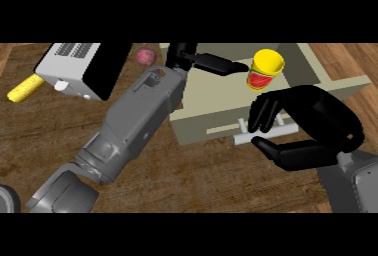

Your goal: Pick up the cup, place it into the drawer and close the drawer

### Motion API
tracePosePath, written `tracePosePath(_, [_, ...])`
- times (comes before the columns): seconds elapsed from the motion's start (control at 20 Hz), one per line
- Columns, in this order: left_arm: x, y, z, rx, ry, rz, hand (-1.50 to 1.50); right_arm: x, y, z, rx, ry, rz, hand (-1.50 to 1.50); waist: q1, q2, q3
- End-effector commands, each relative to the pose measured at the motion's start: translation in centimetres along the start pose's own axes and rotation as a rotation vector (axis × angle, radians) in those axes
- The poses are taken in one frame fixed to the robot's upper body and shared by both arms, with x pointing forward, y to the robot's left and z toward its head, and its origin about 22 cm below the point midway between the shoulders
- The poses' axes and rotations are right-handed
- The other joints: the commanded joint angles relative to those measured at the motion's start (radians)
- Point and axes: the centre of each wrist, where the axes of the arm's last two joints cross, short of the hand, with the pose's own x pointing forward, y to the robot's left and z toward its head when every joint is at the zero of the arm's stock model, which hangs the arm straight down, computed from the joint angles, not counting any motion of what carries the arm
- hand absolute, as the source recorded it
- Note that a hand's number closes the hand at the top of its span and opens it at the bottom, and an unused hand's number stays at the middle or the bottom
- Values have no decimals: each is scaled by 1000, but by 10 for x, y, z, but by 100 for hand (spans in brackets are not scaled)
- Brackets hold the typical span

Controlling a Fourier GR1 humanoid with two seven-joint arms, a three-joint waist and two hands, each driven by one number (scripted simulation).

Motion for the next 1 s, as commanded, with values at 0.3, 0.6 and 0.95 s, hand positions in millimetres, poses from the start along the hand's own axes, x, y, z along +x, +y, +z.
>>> tracePosePath(0.3, [1,0,-1,111,-69,59,-150,-5,-1,27,229,378,279,-150,86,-25,1])
tracePosePath(0.6, [-5,6,3,134,-59,146,-150,-46,18,37,143,500,493,-150,171,-33,2])
tracePosePath(0.95, [-22,24,18,123,-85,178,-150,-123,28,36,258,660,549,-150,225,-37,1])
